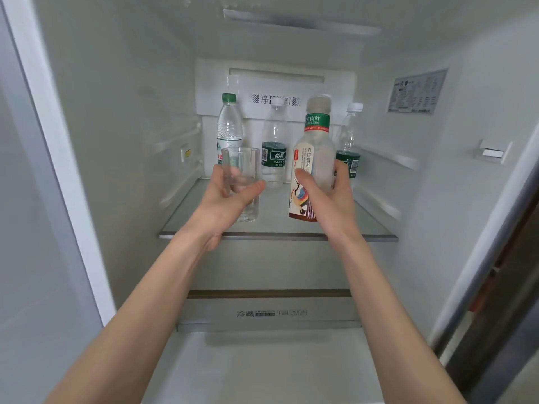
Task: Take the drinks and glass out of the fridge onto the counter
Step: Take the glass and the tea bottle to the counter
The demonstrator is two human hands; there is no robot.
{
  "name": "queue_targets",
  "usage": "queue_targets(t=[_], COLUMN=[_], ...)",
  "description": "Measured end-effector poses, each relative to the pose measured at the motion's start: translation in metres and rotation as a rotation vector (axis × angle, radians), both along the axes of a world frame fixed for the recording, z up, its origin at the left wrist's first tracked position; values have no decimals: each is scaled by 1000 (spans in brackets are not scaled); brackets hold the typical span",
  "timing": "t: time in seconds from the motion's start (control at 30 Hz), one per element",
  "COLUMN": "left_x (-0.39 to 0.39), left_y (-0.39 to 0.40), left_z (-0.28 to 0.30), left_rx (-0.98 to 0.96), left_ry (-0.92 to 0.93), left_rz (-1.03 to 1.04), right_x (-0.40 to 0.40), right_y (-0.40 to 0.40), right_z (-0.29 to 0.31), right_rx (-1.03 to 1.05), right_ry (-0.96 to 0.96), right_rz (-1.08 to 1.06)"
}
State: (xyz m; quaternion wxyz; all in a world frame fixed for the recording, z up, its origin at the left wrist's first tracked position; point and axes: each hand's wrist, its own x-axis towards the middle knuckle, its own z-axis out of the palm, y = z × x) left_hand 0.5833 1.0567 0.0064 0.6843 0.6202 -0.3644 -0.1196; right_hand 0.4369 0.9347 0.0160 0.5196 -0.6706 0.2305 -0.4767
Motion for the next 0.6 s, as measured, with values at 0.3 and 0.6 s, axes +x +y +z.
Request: queue_targets(t=[0.3,0.6], left_x=[-28,-51], left_y=[51,93], left_z=[8,-31], left_rx=[-133,-102], left_ry=[49,-57], left_rz=[-82,-289], right_x=[-28,-68], right_y=[61,124], right_z=[0,-31], right_rx=[39,142], right_ry=[-94,-89], right_rz=[-35,-74])
